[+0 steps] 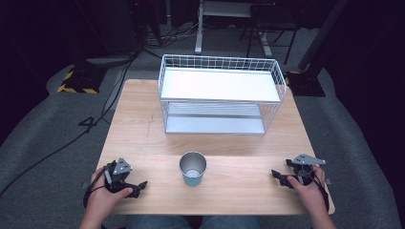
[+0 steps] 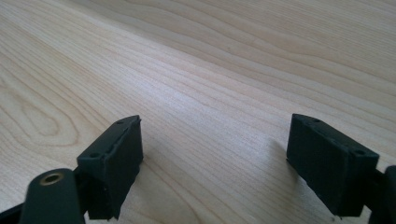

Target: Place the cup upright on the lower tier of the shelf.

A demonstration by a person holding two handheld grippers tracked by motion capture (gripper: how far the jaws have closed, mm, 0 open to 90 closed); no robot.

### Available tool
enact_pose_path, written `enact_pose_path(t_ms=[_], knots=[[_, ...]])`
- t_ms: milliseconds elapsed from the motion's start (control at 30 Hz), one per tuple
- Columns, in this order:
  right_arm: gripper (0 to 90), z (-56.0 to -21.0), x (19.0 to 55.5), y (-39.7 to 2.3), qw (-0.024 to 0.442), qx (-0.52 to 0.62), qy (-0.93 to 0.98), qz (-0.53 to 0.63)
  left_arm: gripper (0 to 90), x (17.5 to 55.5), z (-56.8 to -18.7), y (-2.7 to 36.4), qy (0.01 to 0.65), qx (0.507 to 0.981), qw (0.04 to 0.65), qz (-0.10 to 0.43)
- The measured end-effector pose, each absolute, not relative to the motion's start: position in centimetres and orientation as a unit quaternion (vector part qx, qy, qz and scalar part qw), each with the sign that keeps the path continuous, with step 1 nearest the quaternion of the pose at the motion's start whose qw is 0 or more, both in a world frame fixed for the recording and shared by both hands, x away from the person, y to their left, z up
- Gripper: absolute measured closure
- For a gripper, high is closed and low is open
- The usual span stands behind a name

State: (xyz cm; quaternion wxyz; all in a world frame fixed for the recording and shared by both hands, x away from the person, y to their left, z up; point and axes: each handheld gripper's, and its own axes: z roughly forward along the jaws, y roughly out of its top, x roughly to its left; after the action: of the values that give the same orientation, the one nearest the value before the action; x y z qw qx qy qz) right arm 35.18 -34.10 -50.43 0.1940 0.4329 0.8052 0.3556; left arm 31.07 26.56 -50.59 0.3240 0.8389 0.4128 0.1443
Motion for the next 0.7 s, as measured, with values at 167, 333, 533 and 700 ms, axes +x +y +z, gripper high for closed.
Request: enact_pose_path(t_ms=[167, 333, 533, 700], knots=[[18.8, -50.4, 35.2, -34.1, 0.194, 0.433, 0.805, 0.356, 0.9, 31.2, -50.5, 26.3, 0.417, 0.837, 0.322, 0.146], [18.8, -50.4, 35.2, -34.1, 0.194, 0.433, 0.805, 0.356, 8.2, 31.4, -50.4, 25.8, 0.400, 0.841, 0.332, 0.151], [18.9, -50.4, 35.2, -34.1, 0.194, 0.433, 0.805, 0.356, 17.0, 31.1, -49.7, 25.0, 0.398, 0.841, 0.333, 0.155], [18.8, -50.4, 35.2, -34.1, 0.194, 0.433, 0.805, 0.356, 15.4, 30.6, -48.9, 24.3, 0.392, 0.834, 0.358, 0.148]])
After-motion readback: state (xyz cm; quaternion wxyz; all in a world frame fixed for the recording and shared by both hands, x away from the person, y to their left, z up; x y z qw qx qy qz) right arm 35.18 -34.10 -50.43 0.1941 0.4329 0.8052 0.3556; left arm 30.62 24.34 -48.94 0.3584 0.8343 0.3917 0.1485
